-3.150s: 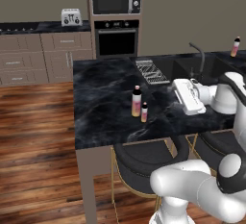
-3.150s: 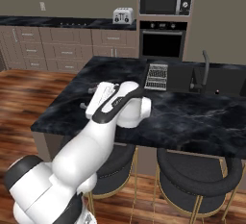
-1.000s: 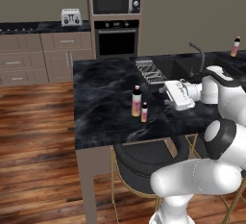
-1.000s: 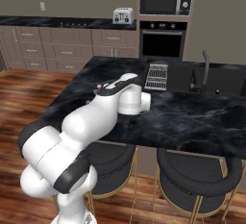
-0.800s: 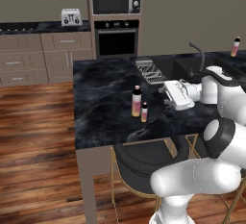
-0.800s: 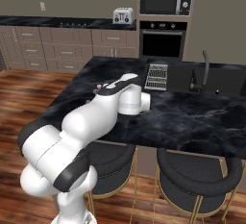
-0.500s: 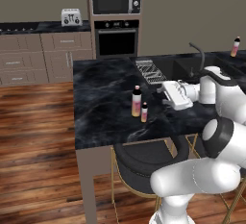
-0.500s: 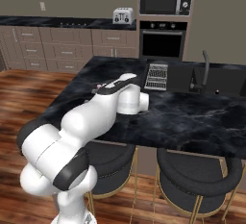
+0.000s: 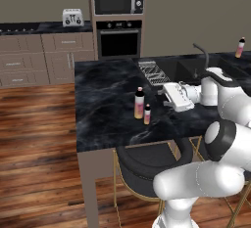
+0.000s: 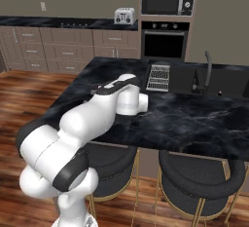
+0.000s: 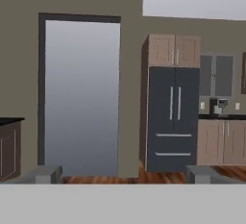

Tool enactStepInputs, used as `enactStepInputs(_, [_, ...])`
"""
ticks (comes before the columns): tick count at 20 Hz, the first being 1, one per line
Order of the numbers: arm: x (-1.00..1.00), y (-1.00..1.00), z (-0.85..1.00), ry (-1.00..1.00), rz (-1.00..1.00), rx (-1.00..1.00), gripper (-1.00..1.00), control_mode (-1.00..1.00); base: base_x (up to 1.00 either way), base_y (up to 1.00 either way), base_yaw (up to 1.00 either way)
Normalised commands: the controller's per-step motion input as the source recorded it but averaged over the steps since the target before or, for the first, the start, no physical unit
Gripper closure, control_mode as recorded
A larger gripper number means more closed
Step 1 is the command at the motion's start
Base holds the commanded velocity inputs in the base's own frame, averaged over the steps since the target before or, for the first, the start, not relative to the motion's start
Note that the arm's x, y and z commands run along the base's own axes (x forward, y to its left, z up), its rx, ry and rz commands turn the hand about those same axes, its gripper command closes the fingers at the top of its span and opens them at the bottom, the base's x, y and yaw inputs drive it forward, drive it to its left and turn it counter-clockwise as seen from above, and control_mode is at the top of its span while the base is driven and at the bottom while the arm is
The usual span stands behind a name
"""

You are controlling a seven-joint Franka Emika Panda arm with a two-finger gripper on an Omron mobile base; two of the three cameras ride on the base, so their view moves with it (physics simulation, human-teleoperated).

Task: Place the large bottle from the dining counter next to the other large bottle outside the sink, and place the small bottle from the dining counter next to the other small bottle inside the sink.

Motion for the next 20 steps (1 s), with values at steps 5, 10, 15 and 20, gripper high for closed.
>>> enactStepInputs(5, [0.04, 0.01, 0.00, 0.04, 0.00, 0.00, -1.00, -1.00, 0.00, 0.00, 0.00])
enactStepInputs(10, [0.06, 0.00, 0.00, 0.03, 0.00, 0.00, -1.00, -1.00, 0.00, 0.00, 0.00])
enactStepInputs(15, [0.07, 0.00, -0.03, 0.02, 0.00, 0.00, -1.00, -1.00, 0.00, 0.00, 0.00])
enactStepInputs(20, [0.11, 0.00, -0.04, 0.00, 0.00, -0.01, -1.00, -1.00, 0.00, 0.00, 0.00])
